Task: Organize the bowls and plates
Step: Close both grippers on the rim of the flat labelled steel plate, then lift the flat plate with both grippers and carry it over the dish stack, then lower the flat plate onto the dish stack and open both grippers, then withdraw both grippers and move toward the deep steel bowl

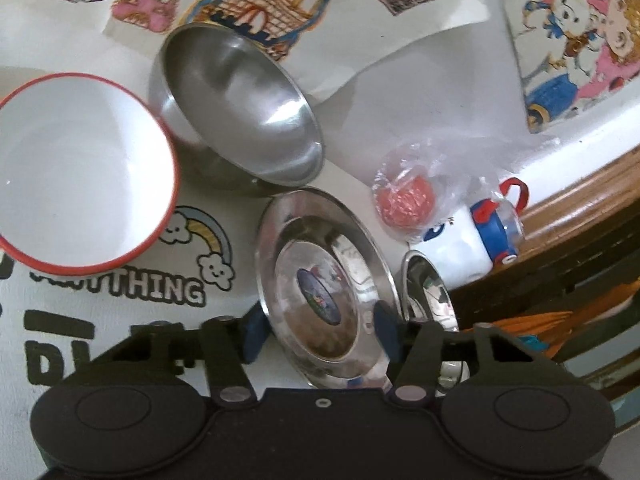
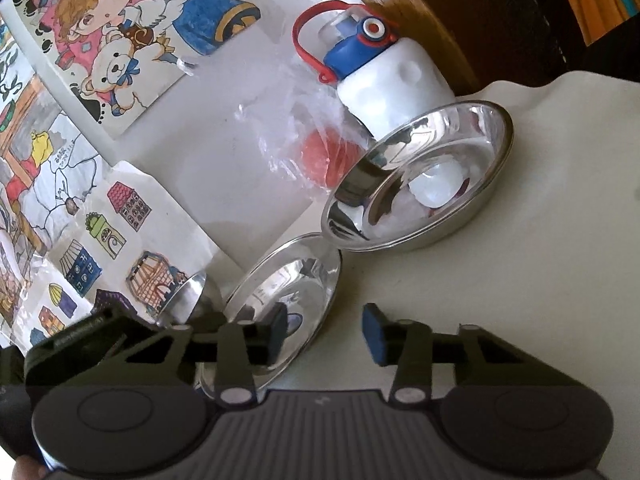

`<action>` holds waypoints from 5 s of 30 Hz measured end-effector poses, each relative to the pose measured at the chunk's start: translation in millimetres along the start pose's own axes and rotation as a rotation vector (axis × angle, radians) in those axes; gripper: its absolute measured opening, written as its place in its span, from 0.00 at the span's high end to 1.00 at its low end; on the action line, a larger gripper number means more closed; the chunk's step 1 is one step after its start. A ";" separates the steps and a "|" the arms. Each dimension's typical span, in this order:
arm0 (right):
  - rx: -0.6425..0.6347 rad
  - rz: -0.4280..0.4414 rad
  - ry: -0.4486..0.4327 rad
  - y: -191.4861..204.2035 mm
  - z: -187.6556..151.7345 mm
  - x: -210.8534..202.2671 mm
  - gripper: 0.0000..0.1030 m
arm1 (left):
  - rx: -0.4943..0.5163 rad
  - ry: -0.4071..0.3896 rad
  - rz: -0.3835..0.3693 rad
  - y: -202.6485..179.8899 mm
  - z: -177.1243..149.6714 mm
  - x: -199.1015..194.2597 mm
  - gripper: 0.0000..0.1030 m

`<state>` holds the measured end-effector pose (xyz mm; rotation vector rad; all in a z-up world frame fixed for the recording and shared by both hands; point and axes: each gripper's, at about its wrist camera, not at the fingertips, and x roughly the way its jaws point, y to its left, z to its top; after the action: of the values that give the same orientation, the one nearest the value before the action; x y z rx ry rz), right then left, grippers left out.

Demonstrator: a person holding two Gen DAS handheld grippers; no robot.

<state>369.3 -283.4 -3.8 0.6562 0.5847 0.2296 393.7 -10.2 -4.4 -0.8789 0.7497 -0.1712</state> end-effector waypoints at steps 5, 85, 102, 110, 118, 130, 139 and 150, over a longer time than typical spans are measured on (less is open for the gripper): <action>-0.012 -0.013 0.005 1.8 -0.5 1.1 0.80 | -0.027 0.011 0.027 5.4 2.7 0.0 0.72; -0.341 -0.211 -0.222 -25.2 68.0 -44.8 0.83 | 0.550 -0.066 0.012 -120.8 -12.3 61.7 0.76; -0.337 -0.290 -0.178 -44.5 73.3 -20.6 0.78 | 0.673 -0.081 0.103 -138.3 -26.6 102.8 0.76; -0.350 -0.332 -0.160 -42.5 75.3 -12.6 0.77 | 0.716 -0.097 0.126 -143.8 -30.4 108.9 0.77; -0.374 -0.358 -0.149 -40.0 75.1 -11.3 0.76 | 0.784 -0.122 0.160 -145.6 -37.6 109.9 0.77; -0.455 -0.388 -0.201 -24.4 70.2 -21.3 0.53 | 0.764 -0.152 0.153 -143.2 -35.2 93.9 0.54; -0.468 -0.365 -0.283 9.1 70.5 -65.8 0.13 | 0.737 -0.291 0.113 -143.1 -26.9 23.8 0.09; -0.510 -0.357 -0.409 66.8 46.3 -135.3 0.00 | 0.694 -0.414 0.073 -118.6 -15.9 -86.7 0.01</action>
<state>284.3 -306.4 127.2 0.0891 0.2230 -0.0928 338.3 -59.3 123.5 -0.2076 0.2914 -0.1624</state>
